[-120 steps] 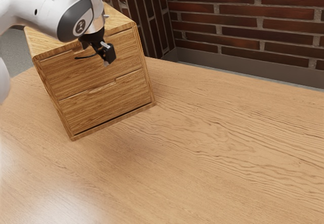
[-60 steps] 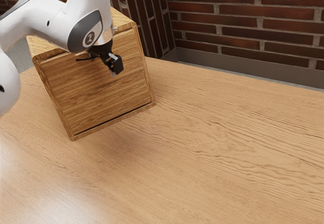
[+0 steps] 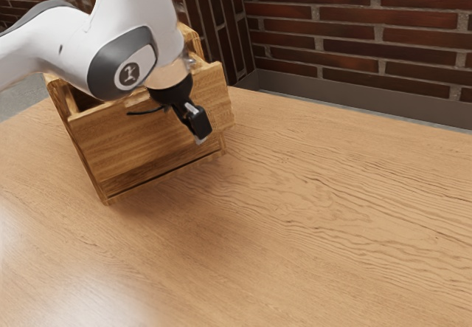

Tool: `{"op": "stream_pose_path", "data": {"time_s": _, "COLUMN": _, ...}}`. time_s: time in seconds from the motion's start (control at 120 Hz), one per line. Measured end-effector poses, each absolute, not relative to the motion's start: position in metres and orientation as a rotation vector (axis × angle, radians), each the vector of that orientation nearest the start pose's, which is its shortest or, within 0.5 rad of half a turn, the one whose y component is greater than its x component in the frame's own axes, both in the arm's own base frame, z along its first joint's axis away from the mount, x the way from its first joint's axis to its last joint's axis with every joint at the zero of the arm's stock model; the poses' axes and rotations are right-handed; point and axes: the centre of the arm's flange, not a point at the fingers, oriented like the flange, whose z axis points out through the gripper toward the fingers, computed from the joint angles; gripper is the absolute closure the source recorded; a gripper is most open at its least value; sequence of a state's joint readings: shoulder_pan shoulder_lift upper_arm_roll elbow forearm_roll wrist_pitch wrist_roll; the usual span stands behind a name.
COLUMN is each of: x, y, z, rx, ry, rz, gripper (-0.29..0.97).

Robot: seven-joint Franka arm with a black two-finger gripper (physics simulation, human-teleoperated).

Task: Pull the drawer handle with one arm to open the drawer

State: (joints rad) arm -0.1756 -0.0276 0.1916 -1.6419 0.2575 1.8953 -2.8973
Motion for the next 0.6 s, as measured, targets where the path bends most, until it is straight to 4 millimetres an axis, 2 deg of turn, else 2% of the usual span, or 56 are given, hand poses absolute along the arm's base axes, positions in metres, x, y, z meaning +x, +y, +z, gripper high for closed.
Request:
{"op": "stream_pose_path", "data": {"time_s": 0.042, "x": 0.560, "y": 0.009, "z": 0.646, "rx": 0.448, "ry": 2.827, "rz": 0.389, "gripper": 0.01}}
{"op": "stream_pose_path", "data": {"time_s": 0.117, "x": 0.545, "y": 0.001, "z": 0.663, "rx": 0.466, "ry": 2.802, "rz": 0.383, "gripper": 0.01}}
{"op": "stream_pose_path", "data": {"time_s": 0.15, "x": 0.535, "y": 0.005, "z": 0.692, "rx": 0.443, "ry": 2.769, "rz": 0.390, "gripper": 0.01}}
{"op": "stream_pose_path", "data": {"time_s": 0.242, "x": 0.501, "y": 0.031, "z": 0.778, "rx": 0.330, "ry": 2.694, "rz": 0.412, "gripper": 0.01}}
{"op": "stream_pose_path", "data": {"time_s": 0.275, "x": 0.489, "y": 0.034, "z": 0.800, "rx": 0.308, "ry": 2.680, "rz": 0.410, "gripper": 0.01}}
{"op": "stream_pose_path", "data": {"time_s": 0.3, "x": 0.483, "y": 0.031, "z": 0.808, "rx": 0.307, "ry": 2.682, "rz": 0.403, "gripper": 0.01}}
{"op": "stream_pose_path", "data": {"time_s": 0.342, "x": 0.482, "y": 0.009, "z": 0.809, "rx": 0.356, "ry": 2.698, "rz": 0.375, "gripper": 0.01}}
{"op": "stream_pose_path", "data": {"time_s": 0.392, "x": 0.486, "y": -0.023, "z": 0.800, "rx": 0.438, "ry": 2.730, "rz": 0.292, "gripper": 0.00}}
{"op": "stream_pose_path", "data": {"time_s": 0.433, "x": 0.489, "y": -0.040, "z": 0.791, "rx": 0.481, "ry": 2.760, "rz": 0.207, "gripper": 0.00}}
{"op": "stream_pose_path", "data": {"time_s": 0.508, "x": 0.496, "y": -0.058, "z": 0.772, "rx": 0.532, "ry": 2.816, "rz": 0.107, "gripper": 0.00}}
{"op": "stream_pose_path", "data": {"time_s": 0.6, "x": 0.497, "y": -0.065, "z": 0.762, "rx": 0.554, "ry": 2.851, "rz": 0.043, "gripper": 0.00}}
